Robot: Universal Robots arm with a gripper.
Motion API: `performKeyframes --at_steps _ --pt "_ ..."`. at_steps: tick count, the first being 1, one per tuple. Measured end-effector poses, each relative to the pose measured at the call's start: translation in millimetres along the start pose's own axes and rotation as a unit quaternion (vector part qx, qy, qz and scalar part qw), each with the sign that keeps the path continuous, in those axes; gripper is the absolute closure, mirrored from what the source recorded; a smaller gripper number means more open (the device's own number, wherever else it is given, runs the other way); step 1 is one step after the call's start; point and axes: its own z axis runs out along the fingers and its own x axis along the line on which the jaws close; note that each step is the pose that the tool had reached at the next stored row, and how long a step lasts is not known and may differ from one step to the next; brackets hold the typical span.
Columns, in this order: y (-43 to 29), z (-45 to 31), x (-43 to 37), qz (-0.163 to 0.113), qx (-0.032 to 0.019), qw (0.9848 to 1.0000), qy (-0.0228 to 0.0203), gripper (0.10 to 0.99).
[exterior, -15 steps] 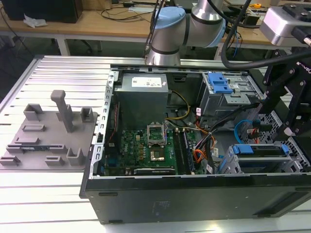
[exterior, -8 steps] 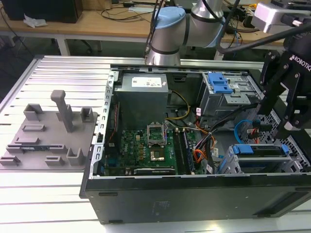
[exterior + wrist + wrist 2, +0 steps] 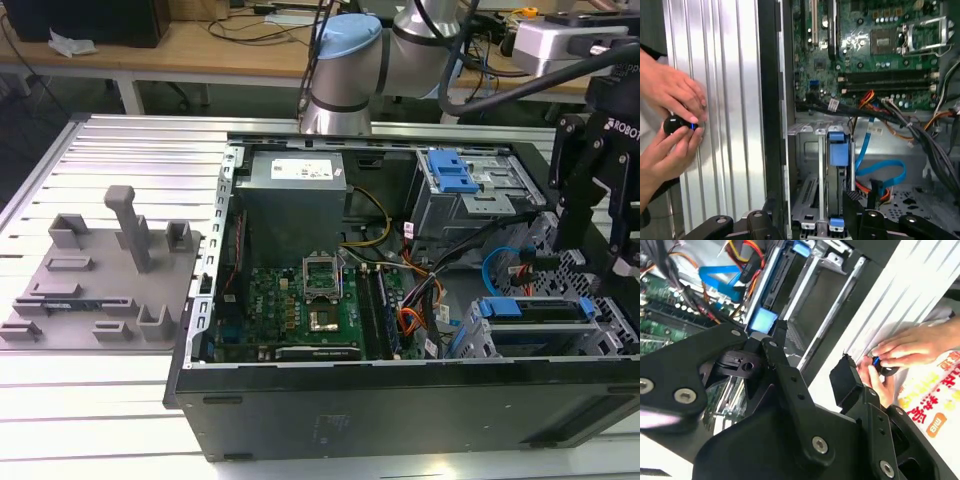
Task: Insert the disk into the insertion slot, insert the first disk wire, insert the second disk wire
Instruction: 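Insert the first disk wire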
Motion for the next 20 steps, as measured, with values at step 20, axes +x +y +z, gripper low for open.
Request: performKeyframes --at_steps 20 --pt "-18.0 11.4 -58.1 0.015 -0.0107 0.9996 0.0199 0.467"
